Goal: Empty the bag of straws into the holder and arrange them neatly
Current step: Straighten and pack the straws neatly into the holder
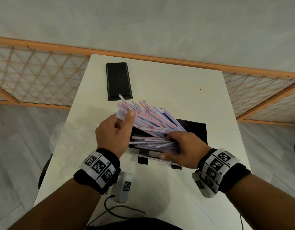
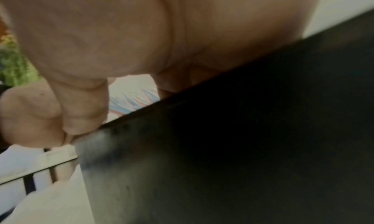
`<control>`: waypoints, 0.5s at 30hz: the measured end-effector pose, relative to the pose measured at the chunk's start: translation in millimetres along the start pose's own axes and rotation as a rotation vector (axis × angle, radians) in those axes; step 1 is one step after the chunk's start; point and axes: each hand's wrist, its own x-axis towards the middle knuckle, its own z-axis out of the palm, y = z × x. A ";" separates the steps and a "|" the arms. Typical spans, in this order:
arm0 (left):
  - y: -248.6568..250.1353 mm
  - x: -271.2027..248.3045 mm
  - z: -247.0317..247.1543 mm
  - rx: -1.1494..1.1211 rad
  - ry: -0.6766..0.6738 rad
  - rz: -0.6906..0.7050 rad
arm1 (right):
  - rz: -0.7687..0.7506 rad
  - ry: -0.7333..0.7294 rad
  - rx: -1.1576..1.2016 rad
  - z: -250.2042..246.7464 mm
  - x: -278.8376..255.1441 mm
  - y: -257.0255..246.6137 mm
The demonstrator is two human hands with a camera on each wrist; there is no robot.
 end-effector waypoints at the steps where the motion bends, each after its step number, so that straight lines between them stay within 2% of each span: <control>1: -0.9 -1.1 2.6 -0.042 0.020 -0.041 | -0.014 -0.041 0.001 0.3 0.0 0.6; 4: -0.8 -1.6 13.6 -0.291 0.026 -0.280 | 0.008 -0.113 -0.135 9.9 6.4 -0.2; 6: -1.3 -0.5 21.9 -0.405 -0.026 -0.362 | 0.062 -0.121 -0.312 15.9 14.2 -4.3; 9: -1.4 -3.1 33.9 -0.441 -0.092 -0.306 | 0.135 -0.186 -0.463 13.5 23.5 -15.1; 12: -0.9 -9.6 41.9 -0.440 -0.143 -0.318 | 0.182 -0.225 -0.429 12.1 27.6 -20.0; 15: -1.9 -13.2 45.4 -0.472 -0.133 -0.344 | 0.212 -0.237 -0.381 16.3 32.0 -23.8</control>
